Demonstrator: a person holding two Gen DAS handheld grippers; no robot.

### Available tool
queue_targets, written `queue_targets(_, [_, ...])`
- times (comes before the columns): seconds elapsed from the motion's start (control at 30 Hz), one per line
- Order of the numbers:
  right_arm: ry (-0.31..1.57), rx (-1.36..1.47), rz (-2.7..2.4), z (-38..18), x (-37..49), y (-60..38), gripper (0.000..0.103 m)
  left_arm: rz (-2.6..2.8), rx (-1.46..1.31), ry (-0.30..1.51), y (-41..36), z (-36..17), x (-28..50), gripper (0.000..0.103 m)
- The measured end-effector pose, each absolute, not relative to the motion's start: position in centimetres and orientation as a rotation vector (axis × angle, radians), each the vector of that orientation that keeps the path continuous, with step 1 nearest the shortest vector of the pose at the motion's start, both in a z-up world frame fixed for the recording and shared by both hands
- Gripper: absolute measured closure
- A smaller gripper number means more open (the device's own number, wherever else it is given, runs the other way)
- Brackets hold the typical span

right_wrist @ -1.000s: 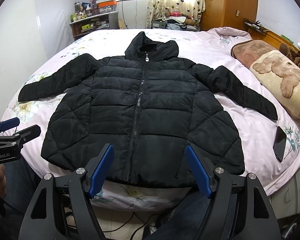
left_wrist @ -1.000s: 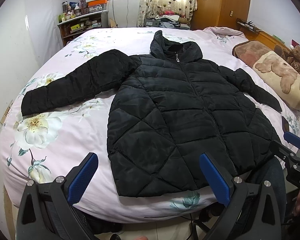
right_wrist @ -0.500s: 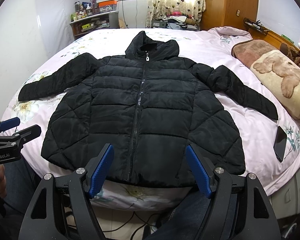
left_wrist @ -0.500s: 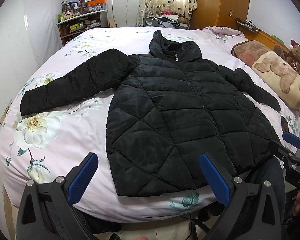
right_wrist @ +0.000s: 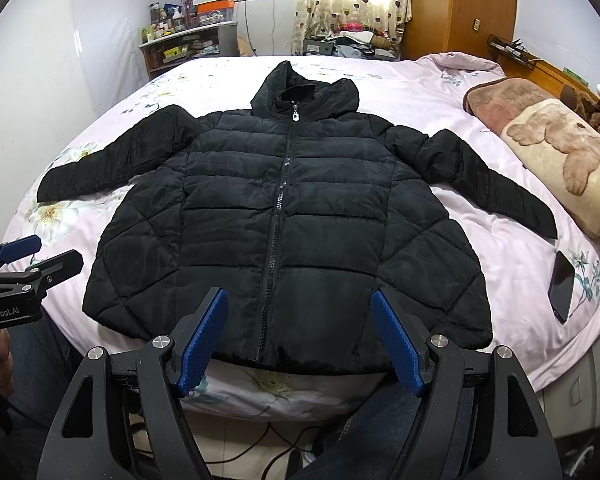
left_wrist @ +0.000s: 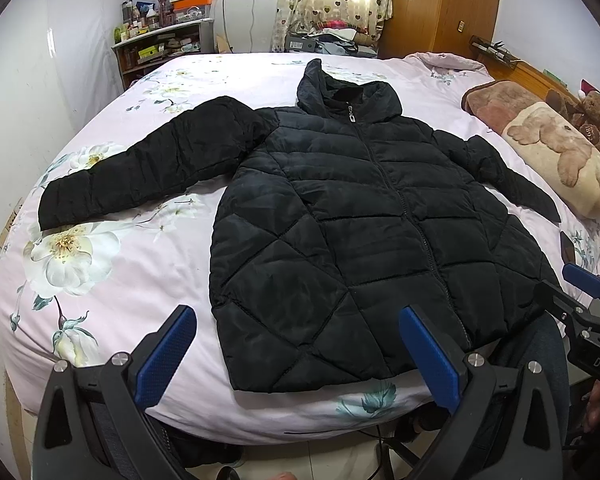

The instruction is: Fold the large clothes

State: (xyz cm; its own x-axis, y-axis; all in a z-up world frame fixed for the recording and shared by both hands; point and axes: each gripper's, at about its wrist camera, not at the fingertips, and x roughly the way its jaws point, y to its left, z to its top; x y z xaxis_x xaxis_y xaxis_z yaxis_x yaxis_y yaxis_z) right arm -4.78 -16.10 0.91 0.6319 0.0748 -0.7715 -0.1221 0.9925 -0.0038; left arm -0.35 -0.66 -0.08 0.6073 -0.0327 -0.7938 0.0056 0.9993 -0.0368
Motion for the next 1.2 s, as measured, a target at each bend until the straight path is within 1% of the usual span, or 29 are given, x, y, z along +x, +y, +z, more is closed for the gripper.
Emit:
queue_targets(0.77, [0.885, -0.057, 0.116, 0.9, -4.7, -16.1, 0.029, -0.032, -0.037, 0.929, -1.3, -0.3, -0.6, 0.000])
queue_targets(1.2, [0.900, -0.046, 0.124, 0.4, -3.3, -16.5, 0.029, -0.023, -0.034, 0.958, -0.1, -1.3, 1.2, 0.000])
